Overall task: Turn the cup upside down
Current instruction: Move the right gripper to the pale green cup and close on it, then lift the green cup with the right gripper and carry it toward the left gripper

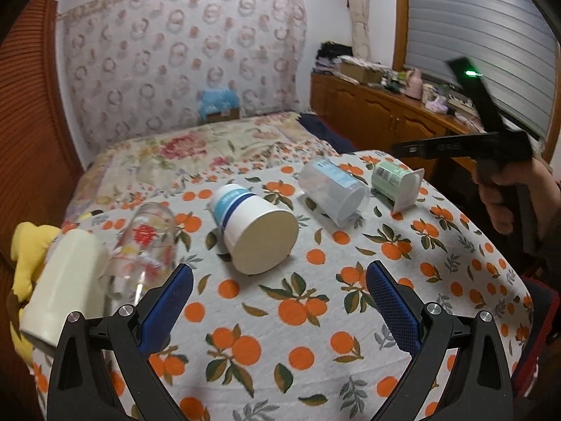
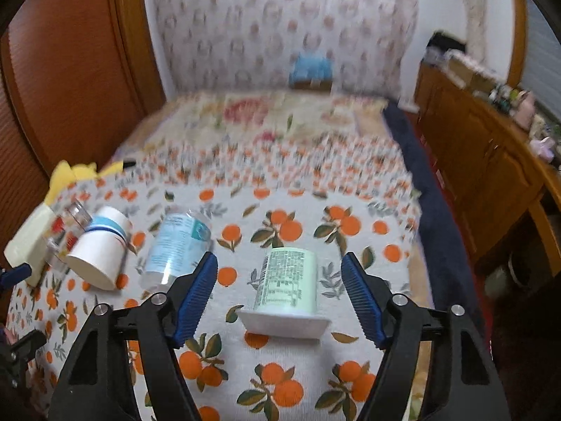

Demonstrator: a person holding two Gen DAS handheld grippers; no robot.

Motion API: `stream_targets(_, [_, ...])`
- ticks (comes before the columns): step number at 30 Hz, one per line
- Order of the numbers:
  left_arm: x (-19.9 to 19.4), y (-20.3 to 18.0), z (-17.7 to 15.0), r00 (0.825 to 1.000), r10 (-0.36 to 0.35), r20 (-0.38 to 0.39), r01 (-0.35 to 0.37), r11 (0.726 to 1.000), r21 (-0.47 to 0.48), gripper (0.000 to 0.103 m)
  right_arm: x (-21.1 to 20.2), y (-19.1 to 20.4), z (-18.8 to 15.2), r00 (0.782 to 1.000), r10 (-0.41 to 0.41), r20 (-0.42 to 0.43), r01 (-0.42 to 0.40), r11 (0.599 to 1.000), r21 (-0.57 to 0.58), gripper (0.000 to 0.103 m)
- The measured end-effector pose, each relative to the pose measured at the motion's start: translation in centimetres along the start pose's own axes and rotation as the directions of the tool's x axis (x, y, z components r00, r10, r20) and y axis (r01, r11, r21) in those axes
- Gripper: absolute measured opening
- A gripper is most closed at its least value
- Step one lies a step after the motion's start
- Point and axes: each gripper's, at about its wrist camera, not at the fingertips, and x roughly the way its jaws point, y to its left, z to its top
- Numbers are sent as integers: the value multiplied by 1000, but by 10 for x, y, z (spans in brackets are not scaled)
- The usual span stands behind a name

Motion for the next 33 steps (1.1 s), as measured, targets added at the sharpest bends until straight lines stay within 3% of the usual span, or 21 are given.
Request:
stream_targets(8, [15,5,6,997,-42,-67,43,999,3,95,58,3,8,977,-20,-214,18,1000,-12,63])
stream_targets(11, [18,6,6,996,-45,-75,46,999,7,95,64,3,5,968,-37,-248,33,999,-19,50])
stream_targets(20, [11,16,2,996,-34,-81,33,999,-10,95,22,18,-22,981,-6,-193,2,1000,-18,49])
stream_targets(26, [-5,30,-10,998,0,-69,-4,999,-47,95,-18,68,-48,985,83,-148,-93,994,-57,49])
stream_targets(33, [-25,48,-32,997,58,-59,-64,994,-93,95,-39,131,-80,970,186,-156,-204,973,-105,50])
